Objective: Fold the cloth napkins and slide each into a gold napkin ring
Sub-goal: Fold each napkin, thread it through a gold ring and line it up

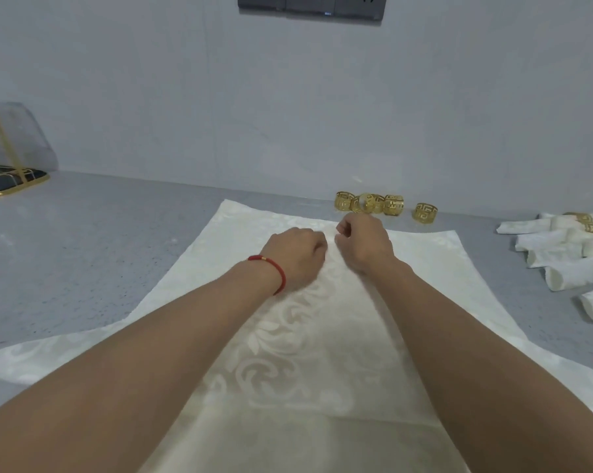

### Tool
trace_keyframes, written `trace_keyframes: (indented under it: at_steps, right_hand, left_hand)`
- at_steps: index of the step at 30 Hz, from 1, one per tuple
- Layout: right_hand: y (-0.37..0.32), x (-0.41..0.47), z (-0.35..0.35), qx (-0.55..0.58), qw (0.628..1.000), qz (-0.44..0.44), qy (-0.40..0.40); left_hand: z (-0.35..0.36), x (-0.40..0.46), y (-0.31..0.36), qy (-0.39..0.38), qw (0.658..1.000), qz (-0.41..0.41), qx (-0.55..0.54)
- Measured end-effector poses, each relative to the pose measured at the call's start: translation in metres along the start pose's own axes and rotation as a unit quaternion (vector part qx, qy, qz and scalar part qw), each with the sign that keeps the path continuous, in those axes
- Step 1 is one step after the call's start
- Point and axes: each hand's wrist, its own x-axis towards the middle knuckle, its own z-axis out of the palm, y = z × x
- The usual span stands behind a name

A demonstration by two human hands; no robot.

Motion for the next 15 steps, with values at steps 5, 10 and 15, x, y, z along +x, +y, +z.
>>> trace_keyframes:
  at_steps: [5,10,15]
  right_hand:
    - [0.017,-0.013,-0.008,0.05,0.995,-0.08,0.012]
    - [0.021,-0.015,-0.013,0.033,0.991,-0.126,-0.014]
    - [0.014,-0.019,-0.016,0.014,0.994,-0.111,-0.017]
  left_hand:
    - [-0.003,0.027,-0.001,0.062,0.981,-0.108,-0.147]
    - [0.018,0.039,0.002,0.162,0.97,-0.155,-0.097]
    - [0.023,0.042,0.003,0.141,0.983,-0.116,-0.022]
